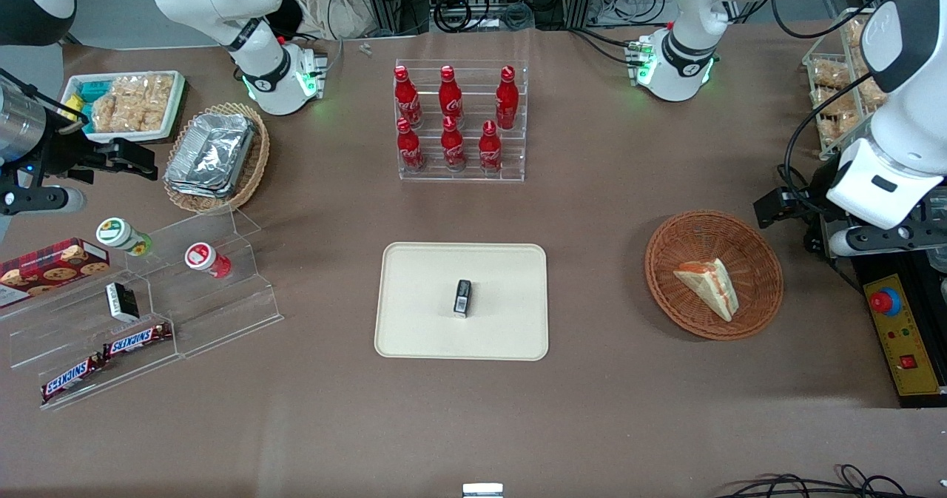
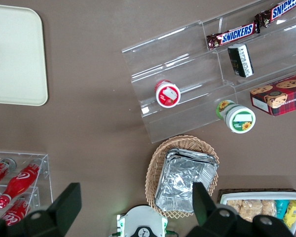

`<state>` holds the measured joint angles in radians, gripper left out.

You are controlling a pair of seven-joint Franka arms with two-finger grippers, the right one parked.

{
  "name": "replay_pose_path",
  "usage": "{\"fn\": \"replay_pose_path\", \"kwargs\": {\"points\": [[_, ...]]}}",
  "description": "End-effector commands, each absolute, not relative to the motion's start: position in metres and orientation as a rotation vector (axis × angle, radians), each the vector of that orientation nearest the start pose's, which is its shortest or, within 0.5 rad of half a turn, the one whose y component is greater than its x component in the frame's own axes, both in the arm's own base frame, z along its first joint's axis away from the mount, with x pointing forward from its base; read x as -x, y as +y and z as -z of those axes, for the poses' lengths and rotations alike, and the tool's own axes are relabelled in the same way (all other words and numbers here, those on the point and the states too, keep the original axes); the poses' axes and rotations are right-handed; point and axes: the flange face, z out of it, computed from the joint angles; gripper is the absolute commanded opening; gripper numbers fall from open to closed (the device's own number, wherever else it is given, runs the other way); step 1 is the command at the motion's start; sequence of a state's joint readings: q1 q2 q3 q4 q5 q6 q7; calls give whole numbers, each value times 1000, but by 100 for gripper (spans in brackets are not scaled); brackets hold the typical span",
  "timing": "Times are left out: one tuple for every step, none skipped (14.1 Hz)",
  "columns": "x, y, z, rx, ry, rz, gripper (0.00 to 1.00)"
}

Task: Place sandwich from basket to tray
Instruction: 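Move the left gripper down over the sandwich wedge in the wicker basket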

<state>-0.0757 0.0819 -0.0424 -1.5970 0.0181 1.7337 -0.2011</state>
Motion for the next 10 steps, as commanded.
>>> {"fn": "replay_pose_path", "kwargs": {"points": [[-590, -66, -584, 3115, -131, 64, 100], [-590, -65, -583, 3115, -138, 55, 100], [-590, -65, -583, 3115, -139, 52, 100], [-591, -64, -577, 3114, -143, 38, 100], [-591, -63, -571, 3110, -154, 22, 100], [-592, -61, -565, 3107, -196, 18, 100], [-593, -61, -556, 3100, -292, 21, 100], [-593, -60, -539, 3087, -405, 26, 100], [-593, -58, -519, 3060, -487, 43, 100], [-590, -56, -497, 3039, -544, 59, 100]]}}
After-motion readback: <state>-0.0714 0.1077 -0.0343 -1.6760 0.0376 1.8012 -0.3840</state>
